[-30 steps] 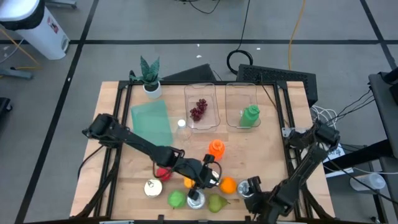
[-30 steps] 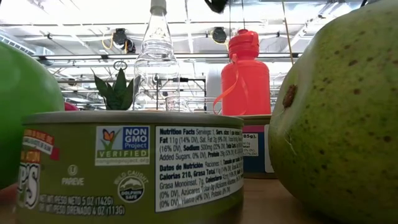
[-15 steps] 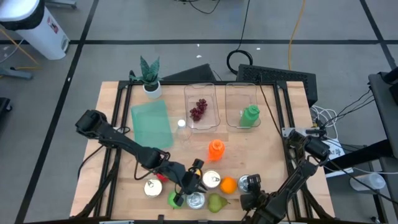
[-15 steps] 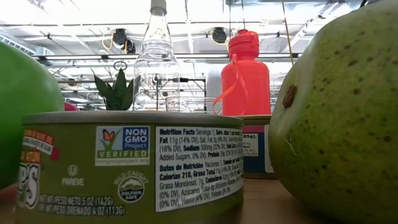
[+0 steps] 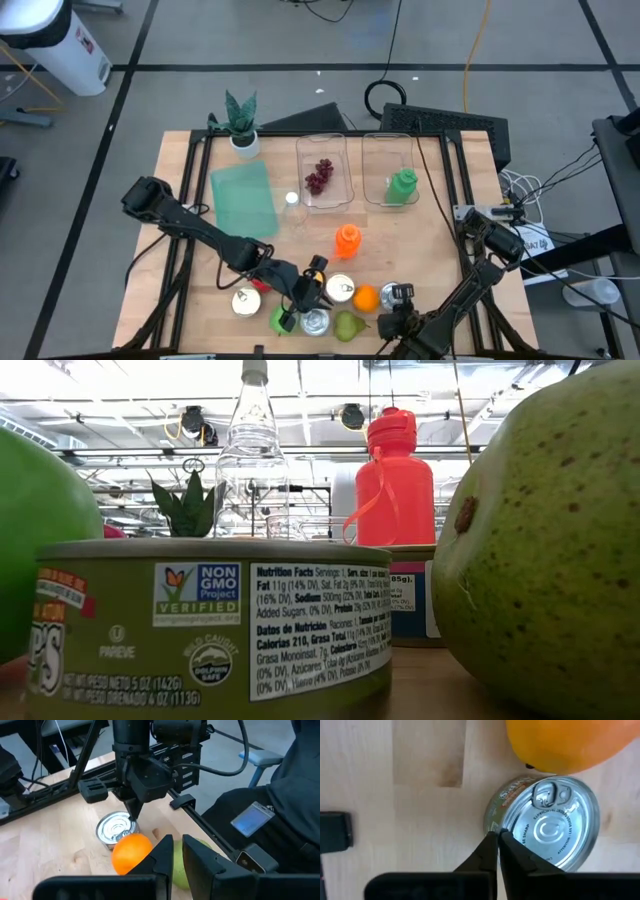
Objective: Pick & Place Food Item
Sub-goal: Put the right green tuna can into the blue bin
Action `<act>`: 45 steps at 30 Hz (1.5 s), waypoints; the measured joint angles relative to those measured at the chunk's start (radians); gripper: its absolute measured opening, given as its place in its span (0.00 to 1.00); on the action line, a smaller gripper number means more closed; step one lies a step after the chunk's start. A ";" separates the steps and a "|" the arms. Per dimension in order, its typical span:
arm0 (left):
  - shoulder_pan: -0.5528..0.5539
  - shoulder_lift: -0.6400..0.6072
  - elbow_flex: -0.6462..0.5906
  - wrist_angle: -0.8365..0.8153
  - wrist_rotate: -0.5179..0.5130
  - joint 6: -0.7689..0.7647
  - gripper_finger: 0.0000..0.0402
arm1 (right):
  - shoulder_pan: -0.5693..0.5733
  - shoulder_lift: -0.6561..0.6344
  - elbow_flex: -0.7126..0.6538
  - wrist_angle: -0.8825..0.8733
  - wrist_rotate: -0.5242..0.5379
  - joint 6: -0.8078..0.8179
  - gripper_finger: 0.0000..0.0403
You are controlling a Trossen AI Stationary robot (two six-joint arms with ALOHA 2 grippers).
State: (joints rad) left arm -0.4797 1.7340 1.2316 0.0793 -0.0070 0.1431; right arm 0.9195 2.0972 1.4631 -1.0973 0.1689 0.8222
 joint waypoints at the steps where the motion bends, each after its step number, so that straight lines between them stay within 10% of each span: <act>1: 0.002 0.000 0.000 0.000 -0.002 0.008 0.12 | 0.000 -0.012 -0.002 0.002 -0.022 -0.009 0.00; 24: 0.031 0.203 0.001 0.244 -0.065 0.166 0.15 | -0.098 -0.194 -0.007 0.002 -0.174 -0.125 0.00; 45: 0.032 0.211 0.003 0.343 -0.045 0.167 0.79 | -0.145 -0.316 -0.004 0.016 -0.123 -0.086 0.00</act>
State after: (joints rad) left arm -0.4473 1.9446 1.2343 0.4221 -0.0525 0.3102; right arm 0.7746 1.7809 1.4590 -1.0816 0.0461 0.7363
